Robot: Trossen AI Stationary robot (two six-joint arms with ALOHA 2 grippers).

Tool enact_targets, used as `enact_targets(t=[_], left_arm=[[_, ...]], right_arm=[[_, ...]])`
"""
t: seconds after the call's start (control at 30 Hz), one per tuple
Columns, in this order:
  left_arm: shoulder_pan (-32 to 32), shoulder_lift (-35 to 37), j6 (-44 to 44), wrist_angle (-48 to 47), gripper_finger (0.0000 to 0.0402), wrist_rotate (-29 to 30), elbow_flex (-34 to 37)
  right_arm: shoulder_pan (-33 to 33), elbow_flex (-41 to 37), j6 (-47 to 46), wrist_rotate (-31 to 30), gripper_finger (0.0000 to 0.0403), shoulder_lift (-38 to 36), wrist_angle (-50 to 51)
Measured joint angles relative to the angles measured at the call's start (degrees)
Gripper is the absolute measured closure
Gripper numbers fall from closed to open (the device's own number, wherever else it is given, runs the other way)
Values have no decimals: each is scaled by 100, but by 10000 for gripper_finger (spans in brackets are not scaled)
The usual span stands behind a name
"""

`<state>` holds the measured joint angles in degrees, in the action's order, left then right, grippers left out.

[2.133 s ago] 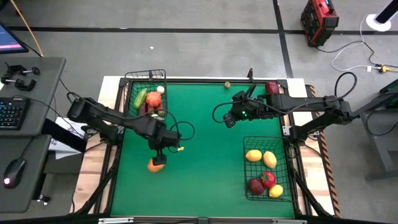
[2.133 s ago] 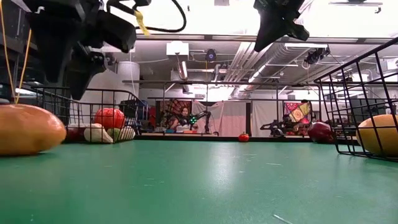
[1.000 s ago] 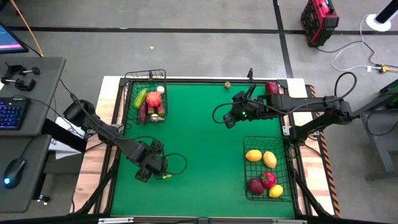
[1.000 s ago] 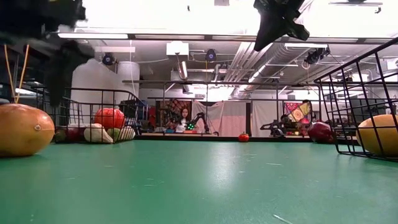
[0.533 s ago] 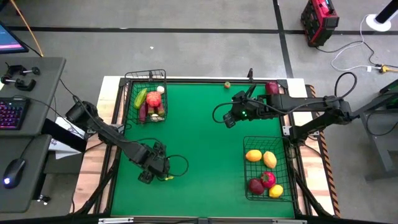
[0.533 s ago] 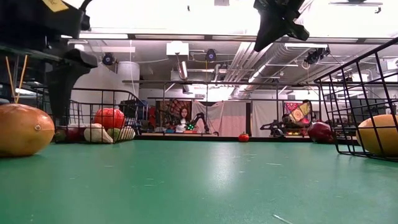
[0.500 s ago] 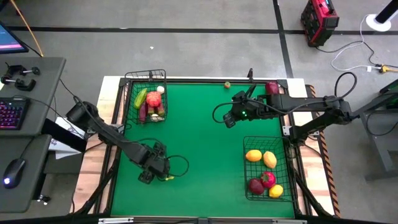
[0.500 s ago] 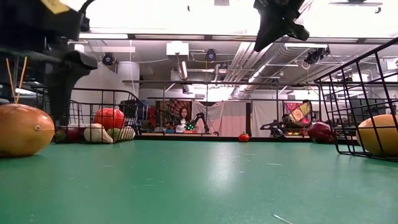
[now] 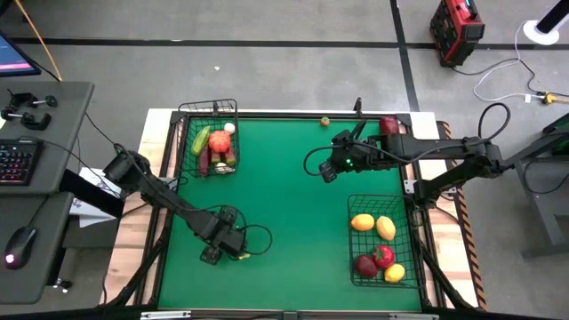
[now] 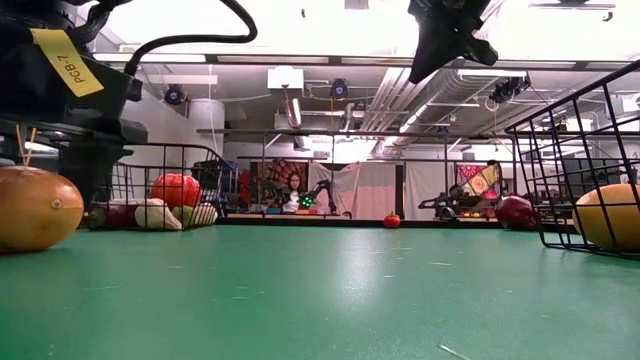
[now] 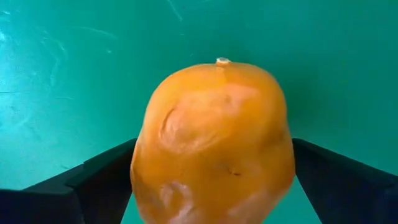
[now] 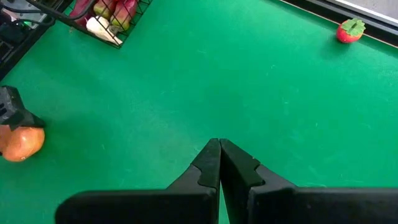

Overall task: Sort produce into baskets
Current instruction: Put the brown potato into the top black wire basket

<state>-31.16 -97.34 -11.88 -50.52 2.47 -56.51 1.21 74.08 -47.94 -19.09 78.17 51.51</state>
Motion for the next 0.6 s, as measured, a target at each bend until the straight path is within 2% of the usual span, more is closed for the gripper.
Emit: enact_targets(t=[0.07,0.13,0.27,0.3,0.5,0.6], left_arm=[[0,0,2,0,19,-53,0],[2,5,2,2,46,-53,0],[98,218,-204,82,144,-66,0],[155,327,-288,91,157,-63,0],[656,1603,-650,-87,158,172,-173],[949,2453,-797,-517,158,1048,-478]], right_arm=[[0,0,0,-1,402,0,0],[0,0,1,-1,402,0,0],[0,0,31,-2,402,0,0],[0,0,32,-2,402,0,0],[0,0,45,-7,402,0,2],[0,0,151,-57,402,0,4]])
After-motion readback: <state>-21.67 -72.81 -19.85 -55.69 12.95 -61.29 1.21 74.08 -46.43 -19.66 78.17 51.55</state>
